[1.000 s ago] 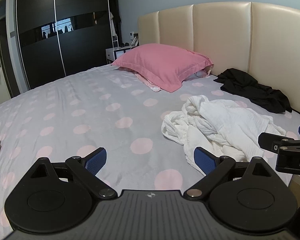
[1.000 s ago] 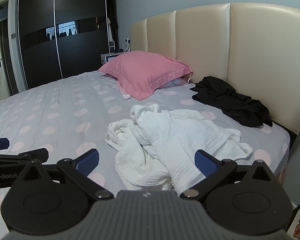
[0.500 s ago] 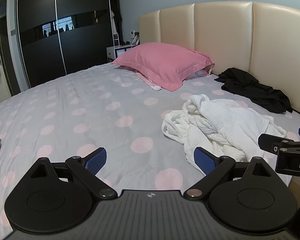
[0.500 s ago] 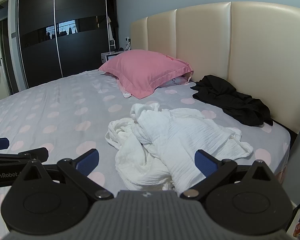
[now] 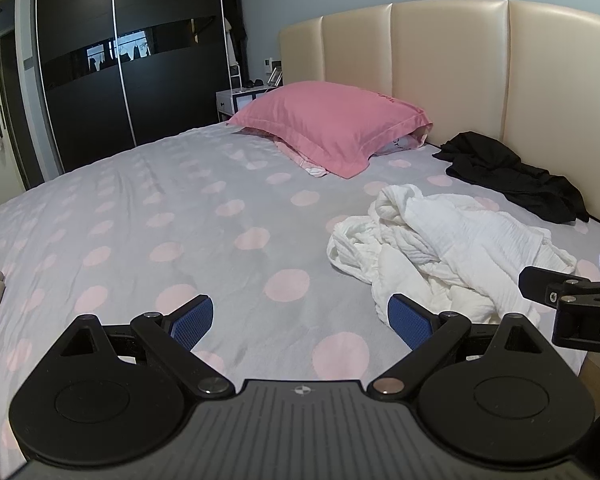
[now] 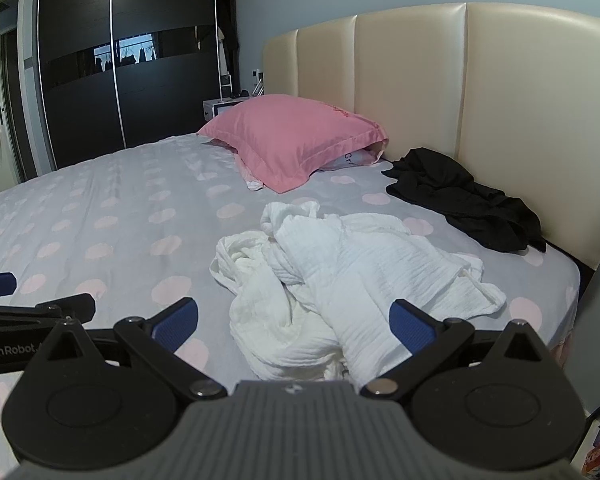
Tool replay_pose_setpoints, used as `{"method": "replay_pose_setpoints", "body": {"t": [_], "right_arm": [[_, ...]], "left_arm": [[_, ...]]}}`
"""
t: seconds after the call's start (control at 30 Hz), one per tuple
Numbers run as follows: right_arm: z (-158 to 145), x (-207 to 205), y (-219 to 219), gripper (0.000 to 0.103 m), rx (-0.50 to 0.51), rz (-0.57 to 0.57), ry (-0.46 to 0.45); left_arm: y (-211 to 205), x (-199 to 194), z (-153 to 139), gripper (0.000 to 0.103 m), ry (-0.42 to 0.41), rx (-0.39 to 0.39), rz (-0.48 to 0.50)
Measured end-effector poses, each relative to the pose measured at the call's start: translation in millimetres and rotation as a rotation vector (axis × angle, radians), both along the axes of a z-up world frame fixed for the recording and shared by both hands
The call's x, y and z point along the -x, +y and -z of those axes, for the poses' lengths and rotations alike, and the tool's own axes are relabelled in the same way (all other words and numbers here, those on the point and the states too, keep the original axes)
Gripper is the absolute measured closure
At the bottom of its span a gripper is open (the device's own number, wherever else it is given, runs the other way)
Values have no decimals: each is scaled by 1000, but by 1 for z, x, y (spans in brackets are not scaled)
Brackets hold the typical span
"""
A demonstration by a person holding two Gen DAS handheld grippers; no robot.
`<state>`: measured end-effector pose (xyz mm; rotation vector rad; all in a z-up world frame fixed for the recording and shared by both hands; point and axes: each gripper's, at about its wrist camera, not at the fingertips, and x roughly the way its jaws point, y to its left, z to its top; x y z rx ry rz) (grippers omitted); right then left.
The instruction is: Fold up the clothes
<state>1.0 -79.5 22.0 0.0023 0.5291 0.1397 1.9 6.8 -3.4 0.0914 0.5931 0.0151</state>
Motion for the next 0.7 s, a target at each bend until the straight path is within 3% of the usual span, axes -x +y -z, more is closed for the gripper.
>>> {"method": "replay_pose_setpoints", "body": {"t": [0.17,0.43,0.53,0.7], "right_arm": [[1,-2,0,1,-17,-5,12],[-4,-33,-26,1,-288,-100,126],[-10,-47,-31,1,-355,-121,119],[-3,-86,-29,1,-236,-143,142]], "left_arm": [[3,1,1,7,7,0,4],[34,-2,1,7,15,7,-52],[52,-6,1,7,21,-23,-81],[90,-12,4,7,44,-41,-131]]}}
